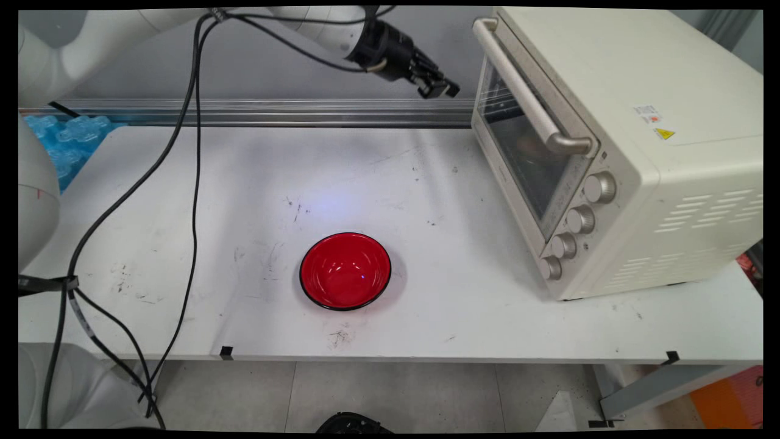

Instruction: Close the oven

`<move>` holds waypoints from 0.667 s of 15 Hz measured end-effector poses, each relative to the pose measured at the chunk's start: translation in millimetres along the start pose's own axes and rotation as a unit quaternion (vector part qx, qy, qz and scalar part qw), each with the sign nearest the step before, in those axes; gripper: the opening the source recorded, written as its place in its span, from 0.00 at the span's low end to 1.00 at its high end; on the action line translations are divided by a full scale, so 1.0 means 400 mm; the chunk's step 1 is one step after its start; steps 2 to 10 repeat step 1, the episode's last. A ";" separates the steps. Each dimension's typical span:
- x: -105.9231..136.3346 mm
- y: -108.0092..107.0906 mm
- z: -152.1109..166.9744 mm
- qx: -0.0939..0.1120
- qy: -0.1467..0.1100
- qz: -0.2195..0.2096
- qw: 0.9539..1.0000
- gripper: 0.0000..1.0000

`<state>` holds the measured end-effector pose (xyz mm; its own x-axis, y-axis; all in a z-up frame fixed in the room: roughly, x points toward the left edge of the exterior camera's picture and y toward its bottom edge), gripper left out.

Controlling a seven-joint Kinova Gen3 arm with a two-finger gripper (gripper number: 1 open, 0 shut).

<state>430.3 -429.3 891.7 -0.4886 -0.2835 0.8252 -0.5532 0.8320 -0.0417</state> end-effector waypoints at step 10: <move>0.009 0.000 -0.002 0.000 0.002 0.000 1.000 0.00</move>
